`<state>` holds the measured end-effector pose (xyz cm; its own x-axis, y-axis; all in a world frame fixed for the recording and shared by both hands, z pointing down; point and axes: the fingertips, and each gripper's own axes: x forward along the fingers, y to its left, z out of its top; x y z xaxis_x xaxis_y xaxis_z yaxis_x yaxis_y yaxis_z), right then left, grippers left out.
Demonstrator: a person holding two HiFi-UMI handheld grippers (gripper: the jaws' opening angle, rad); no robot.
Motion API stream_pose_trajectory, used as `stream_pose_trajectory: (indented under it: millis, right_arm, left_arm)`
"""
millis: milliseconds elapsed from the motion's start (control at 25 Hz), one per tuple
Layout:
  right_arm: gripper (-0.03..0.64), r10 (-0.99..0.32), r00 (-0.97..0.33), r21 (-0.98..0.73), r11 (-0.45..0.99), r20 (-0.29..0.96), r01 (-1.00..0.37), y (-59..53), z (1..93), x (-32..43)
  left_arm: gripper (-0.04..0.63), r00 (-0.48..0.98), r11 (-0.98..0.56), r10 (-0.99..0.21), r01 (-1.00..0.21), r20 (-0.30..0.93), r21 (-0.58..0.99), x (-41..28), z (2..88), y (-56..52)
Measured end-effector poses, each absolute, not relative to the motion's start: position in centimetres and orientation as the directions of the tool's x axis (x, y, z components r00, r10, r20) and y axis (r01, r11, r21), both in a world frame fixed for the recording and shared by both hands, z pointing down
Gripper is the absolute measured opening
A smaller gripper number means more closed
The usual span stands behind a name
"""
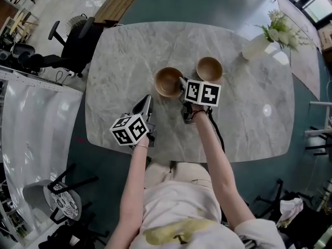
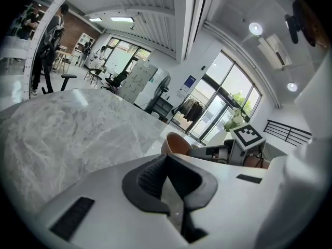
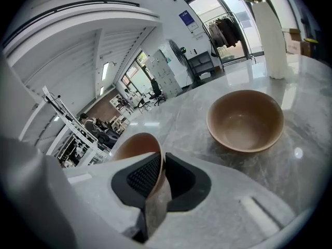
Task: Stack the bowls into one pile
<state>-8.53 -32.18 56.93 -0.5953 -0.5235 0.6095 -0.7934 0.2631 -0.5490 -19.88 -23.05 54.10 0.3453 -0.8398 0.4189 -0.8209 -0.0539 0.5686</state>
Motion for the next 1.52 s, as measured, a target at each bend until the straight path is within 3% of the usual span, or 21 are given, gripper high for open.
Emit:
stream_pose_trajectory:
  millis: [600, 1160, 1520]
  right_arm:
    - [0.034, -0.682, -0.512, -0.572, 0.165, 0.522, -0.804, -34.5, 52.7, -0.6]
    - [0.034, -0.766, -0.35, -0.558, -0.014, 0.539, -0.83, -36.5, 53.3, 7.8]
    - [0.034, -0.756, -0.288, -0.484, -0.044, 0.588, -0.874, -37.8, 54.9, 9.2]
  left_arm:
    - [0.0, 0.466, -0.204, -0.805, -0.798, 0.367, 0.567, -13.7, 51.9, -26.1]
    - [0.0, 0.558, -0.279, -0.733, -0.768, 0.389, 0.577, -8.2, 52.9, -28.1]
    - [-0.001, 0.573, -0.284, -0.712, -0.764, 0.406, 0.58, -7.2, 53.9, -29.1]
